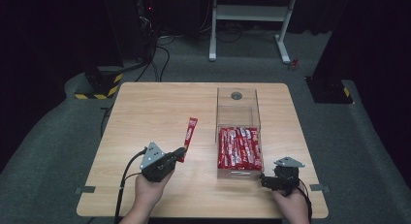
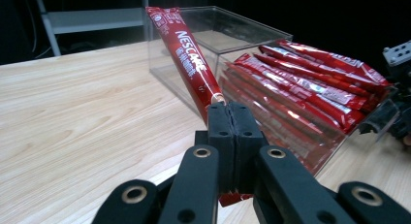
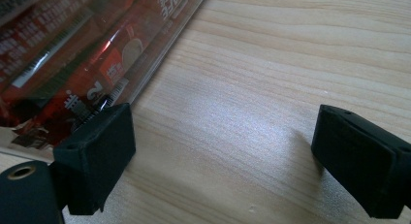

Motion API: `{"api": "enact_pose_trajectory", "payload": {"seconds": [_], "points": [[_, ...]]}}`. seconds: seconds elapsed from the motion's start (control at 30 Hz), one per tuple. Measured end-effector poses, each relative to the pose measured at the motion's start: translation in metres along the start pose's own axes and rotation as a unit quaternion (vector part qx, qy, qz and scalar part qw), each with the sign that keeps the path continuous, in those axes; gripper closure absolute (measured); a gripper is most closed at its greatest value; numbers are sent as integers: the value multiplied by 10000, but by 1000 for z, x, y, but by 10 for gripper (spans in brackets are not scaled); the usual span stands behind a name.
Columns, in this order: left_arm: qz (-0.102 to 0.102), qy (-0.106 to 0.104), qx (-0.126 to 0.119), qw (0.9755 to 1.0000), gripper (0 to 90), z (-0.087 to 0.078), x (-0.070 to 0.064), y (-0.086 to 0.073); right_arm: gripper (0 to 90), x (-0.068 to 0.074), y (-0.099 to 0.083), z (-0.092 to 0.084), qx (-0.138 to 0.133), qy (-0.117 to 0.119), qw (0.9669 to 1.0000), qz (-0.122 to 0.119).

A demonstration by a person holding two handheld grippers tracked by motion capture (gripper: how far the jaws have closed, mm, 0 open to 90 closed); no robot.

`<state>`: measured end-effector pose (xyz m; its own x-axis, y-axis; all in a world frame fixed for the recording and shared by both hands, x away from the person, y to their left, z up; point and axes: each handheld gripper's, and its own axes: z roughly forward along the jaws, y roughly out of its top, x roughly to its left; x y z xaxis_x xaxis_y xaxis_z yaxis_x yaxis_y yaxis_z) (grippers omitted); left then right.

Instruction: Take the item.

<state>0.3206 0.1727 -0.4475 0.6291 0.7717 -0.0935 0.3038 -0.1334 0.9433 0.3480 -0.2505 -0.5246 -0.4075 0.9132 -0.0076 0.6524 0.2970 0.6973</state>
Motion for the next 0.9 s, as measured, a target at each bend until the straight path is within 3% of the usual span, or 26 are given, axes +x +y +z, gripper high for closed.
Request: {"api": "enact_pose_trajectory", "payload": {"seconds": [0.37,0.9], "points": [[-24,241,-4,9997,892,-11,17,-5,83,0,0,0,3,2,10000,0],[-131,429,-9,9990,892,-20,32,-12,82,0,0,-1,12,11,10000,-11]]}}
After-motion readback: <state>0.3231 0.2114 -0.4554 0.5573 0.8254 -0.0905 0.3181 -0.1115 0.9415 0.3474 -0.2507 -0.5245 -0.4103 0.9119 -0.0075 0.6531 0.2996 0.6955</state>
